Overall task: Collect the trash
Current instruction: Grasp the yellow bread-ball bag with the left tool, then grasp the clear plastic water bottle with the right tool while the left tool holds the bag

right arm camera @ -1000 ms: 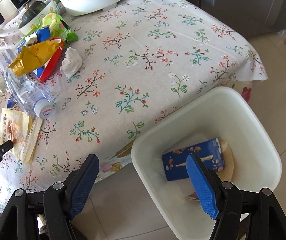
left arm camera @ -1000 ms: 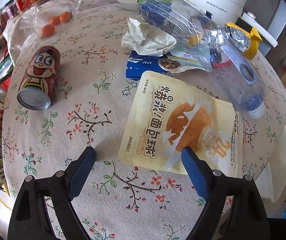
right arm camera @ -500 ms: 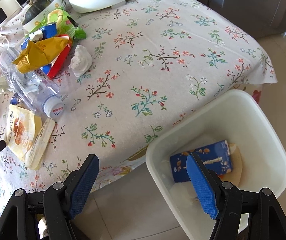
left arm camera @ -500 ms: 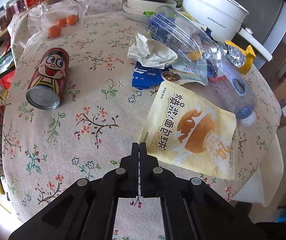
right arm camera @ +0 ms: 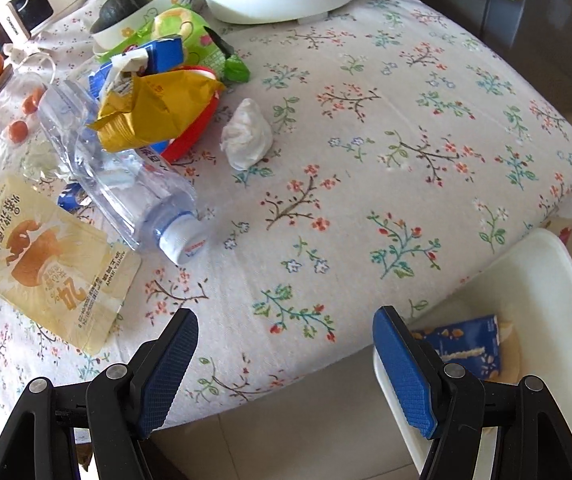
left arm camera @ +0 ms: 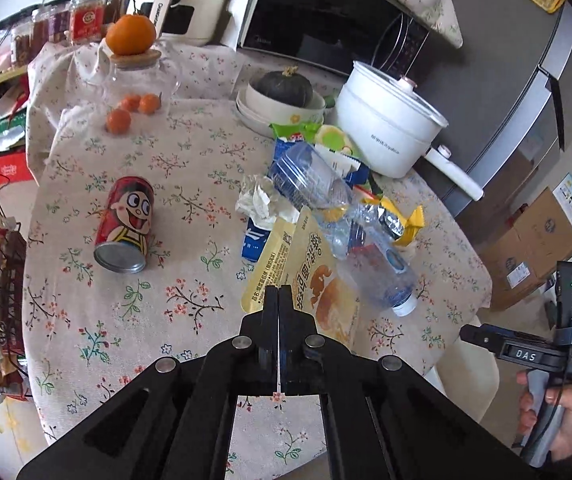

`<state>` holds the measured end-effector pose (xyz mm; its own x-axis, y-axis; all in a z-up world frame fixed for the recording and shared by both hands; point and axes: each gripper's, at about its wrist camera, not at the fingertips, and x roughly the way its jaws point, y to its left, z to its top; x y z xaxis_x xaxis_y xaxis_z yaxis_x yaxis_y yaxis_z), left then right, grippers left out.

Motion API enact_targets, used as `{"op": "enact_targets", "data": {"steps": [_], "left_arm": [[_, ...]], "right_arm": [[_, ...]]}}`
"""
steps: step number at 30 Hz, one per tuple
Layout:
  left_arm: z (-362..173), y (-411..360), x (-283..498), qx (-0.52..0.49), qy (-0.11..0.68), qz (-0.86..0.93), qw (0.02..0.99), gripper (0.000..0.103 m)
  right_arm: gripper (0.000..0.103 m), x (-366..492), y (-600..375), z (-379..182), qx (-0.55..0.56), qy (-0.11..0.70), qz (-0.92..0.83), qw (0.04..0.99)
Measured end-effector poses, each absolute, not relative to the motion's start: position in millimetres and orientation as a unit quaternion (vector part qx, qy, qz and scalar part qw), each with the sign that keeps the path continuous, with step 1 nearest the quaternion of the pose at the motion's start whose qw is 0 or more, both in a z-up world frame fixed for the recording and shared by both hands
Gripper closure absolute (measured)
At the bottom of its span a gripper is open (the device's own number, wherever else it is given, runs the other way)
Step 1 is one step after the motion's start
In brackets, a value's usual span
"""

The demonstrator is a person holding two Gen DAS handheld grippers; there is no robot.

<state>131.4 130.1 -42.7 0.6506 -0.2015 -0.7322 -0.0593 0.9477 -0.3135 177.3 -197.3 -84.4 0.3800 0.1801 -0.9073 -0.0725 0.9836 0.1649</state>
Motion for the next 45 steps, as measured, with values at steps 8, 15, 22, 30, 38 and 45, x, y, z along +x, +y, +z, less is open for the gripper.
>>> {"op": "enact_targets", "data": {"steps": [8, 15, 22, 30, 38, 45], "left_arm": [[-3.7, 148.4, 105.4, -0.175, 0.364, -0.055, 0.913, 0.103], [-1.4, 159.3, 103.8, -0.186, 0.36, -0.05, 0.913, 0.103], [-2.8, 166.6, 106.7, -0.19, 0.362, -0.041, 0.912, 0.103], [7.1, 166.0, 101.5, -0.195, 0.345, -0.049, 0.917, 0.103], [25.8, 152.3, 92.3, -0.201, 0.321, -0.079, 0.922, 0.103], [34.9, 117.0, 92.1, -0.188, 0.319, -0.121, 0.921, 0.103]], "right_arm": [[0.026, 208.6, -145.0, -87.2, 0.008, 0.534, 0.127, 0.836], [0.026, 236.9, -100.8, -114.5, -0.066, 0.534, 0.157, 0.828], [0.031, 242.7, -82.6, -129.1, -0.112, 0.514, 0.161, 0.835], [0.035, 215.4, -81.8, -85.1, -0.101, 0.473, 0.216, 0.848], [0.035, 184.1, -114.4, -33.5, -0.057, 0.438, 0.228, 0.867], [0.035, 153.8, -176.9, -12.8, -0.061, 0.424, 0.184, 0.885]]}}
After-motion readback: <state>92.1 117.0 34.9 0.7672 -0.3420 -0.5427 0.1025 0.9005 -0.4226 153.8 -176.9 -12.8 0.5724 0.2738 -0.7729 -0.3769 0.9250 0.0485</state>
